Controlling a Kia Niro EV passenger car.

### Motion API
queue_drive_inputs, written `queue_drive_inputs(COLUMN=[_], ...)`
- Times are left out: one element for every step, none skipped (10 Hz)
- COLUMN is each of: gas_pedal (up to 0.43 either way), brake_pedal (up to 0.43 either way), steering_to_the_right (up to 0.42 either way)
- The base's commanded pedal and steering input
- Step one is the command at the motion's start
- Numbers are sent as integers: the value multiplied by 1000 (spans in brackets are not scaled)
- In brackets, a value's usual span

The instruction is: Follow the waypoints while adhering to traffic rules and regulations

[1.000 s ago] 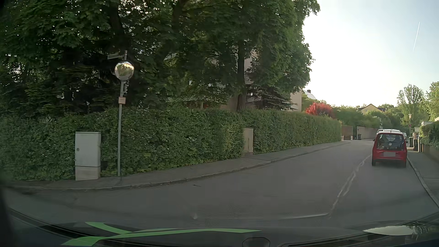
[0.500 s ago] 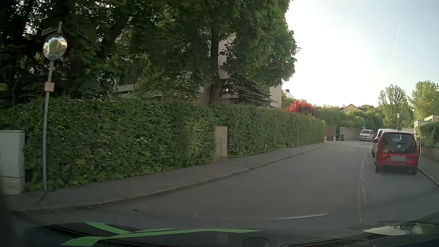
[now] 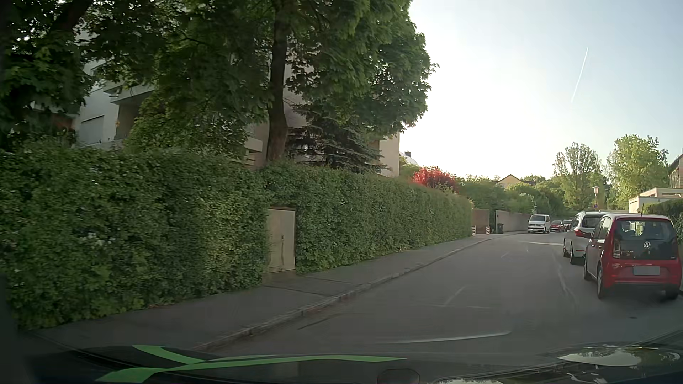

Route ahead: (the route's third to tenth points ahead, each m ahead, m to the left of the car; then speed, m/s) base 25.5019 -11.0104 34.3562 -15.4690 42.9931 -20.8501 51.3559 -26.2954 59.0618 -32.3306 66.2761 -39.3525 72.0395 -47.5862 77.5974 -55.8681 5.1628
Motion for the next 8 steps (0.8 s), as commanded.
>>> queue_drive_inputs(gas_pedal=[59, 59, 79, 79, 79, 98, 98, 110], brake_pedal=[0, 0, 0, 0, 0, 0, 0, 0], steering_to_the_right=[175, 177, 179, 179, 183, 187, 188, 188])
